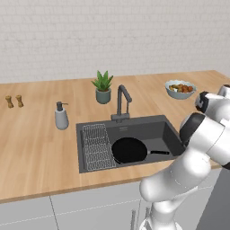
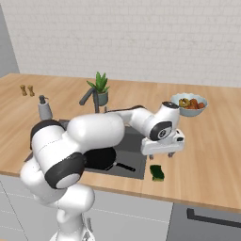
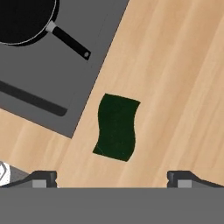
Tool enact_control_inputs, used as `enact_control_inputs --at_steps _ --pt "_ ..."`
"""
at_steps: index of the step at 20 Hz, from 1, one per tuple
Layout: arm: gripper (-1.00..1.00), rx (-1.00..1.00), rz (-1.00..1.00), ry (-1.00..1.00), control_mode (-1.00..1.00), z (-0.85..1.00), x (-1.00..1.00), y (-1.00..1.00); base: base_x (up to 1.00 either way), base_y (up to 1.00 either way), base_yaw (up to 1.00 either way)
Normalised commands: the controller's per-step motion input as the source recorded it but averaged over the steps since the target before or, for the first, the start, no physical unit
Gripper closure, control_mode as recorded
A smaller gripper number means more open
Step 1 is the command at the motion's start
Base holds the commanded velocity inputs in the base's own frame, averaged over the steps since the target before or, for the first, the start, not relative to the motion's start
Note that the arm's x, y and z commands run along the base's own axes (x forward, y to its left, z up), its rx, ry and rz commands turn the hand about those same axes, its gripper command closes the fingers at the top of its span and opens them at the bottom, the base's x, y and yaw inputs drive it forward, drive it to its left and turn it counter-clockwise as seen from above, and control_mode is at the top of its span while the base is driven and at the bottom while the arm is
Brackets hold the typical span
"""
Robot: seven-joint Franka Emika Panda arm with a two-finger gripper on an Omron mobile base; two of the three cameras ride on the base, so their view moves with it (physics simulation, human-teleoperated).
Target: Pick the pan and sponge and place them into the sink. Then turn on the water.
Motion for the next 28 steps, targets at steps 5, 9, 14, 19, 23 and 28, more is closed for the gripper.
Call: enact_control_inputs --at_steps 5,9,14,19,23,28 --pt "-1.0 0.0 0.0 0.0 -1.0 -0.39 0.0 0.01 0.0 0.0 0.0" --pt "-1.0 0.0 0.0 -0.01 -1.0 -0.49 0.0 0.03 0.0 0.0 0.0" --pt "-1.0 0.0 0.0 0.0 -1.0 -0.3 0.0 0.0 0.0 0.0 0.0" --pt "-1.0 0.0 -0.05 0.0 -1.0 -0.06 0.0 0.03 0.0 0.0 0.0" --pt "-1.0 0.0 -0.07 0.01 -1.0 0.0 0.0 0.07 0.0 0.0 0.0" --pt "-1.0 0.0 -0.06 0.01 -1.0 -0.06 0.03 0.16 0.0 0.0 0.0"
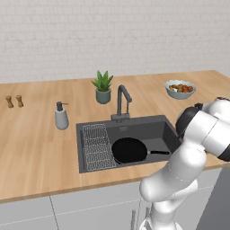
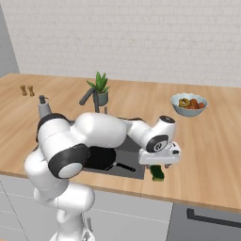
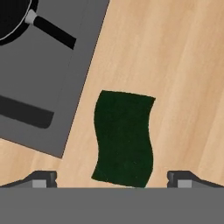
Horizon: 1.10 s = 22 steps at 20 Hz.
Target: Pick the pan and sponge and place them into the sink. Then turn on the water.
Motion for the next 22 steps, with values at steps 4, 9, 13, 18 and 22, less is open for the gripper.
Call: enact_control_inputs --at_steps 4,9,13,18,22 --pt "-1.0 0.0 0.0 0.0 -1.0 -0.28 0.03 0.06 0.0 0.0 0.0" --pt "-1.0 0.01 0.0 0.0 -1.0 -0.29 0.01 0.0 0.0 0.0 0.0" --pt "-1.0 0.04 0.04 -0.01 -1.0 -0.15 0.04 0.0 0.0 0.0 0.0" --pt "-1.0 0.03 0.02 -0.01 -1.0 0.0 0.06 0.0 0.0 0.0 0.0" --pt "-1.0 0.0 0.0 -0.01 -1.0 0.02 0.08 0.0 0.0 0.0 0.0"
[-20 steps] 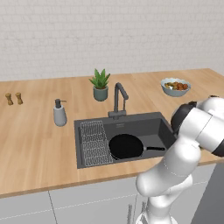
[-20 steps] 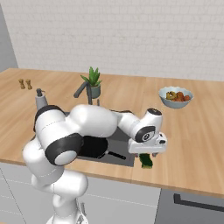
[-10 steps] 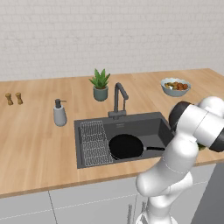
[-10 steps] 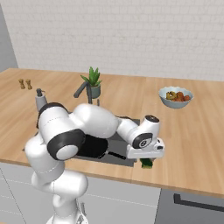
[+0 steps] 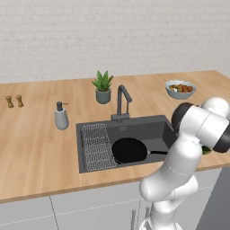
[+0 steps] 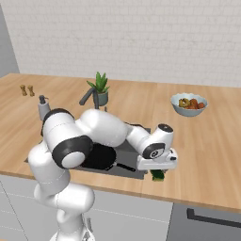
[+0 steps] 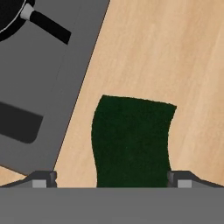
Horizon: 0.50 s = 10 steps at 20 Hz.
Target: Pick the pan and sponge and place them into the sink. Then turn on the water.
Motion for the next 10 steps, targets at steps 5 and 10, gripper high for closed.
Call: enact_control_inputs --at_steps 5,10 --pt "-1.0 0.0 0.0 0.0 -1.0 0.1 0.01 -0.03 0.0 0.0 0.0" --pt "-1.0 0.0 0.0 0.0 -1.0 0.0 0.01 -0.15 0.0 0.0 0.0"
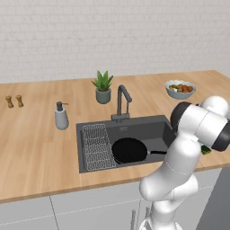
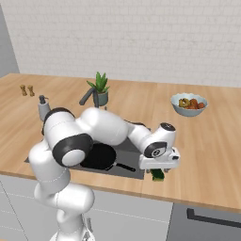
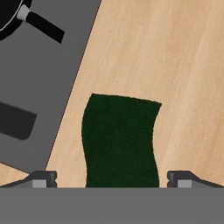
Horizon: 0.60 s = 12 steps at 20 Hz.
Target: Pick the pan and sponge and place them into the sink. Then turn on the water.
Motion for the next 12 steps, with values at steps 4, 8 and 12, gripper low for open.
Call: enact_control_inputs --at_steps 4,8,12 --pt "-1.0 0.0 0.0 0.0 -1.0 0.0 0.01 -0.01 0.0 0.0 0.0" --pt "-1.0 0.0 0.0 0.0 -1.0 -0.01 0.0 0.0 0.0 0.0 0.0" --pt "-1.0 0.0 0.0 0.0 -1.0 -0.11 0.0 0.0 0.0 0.0 0.0"
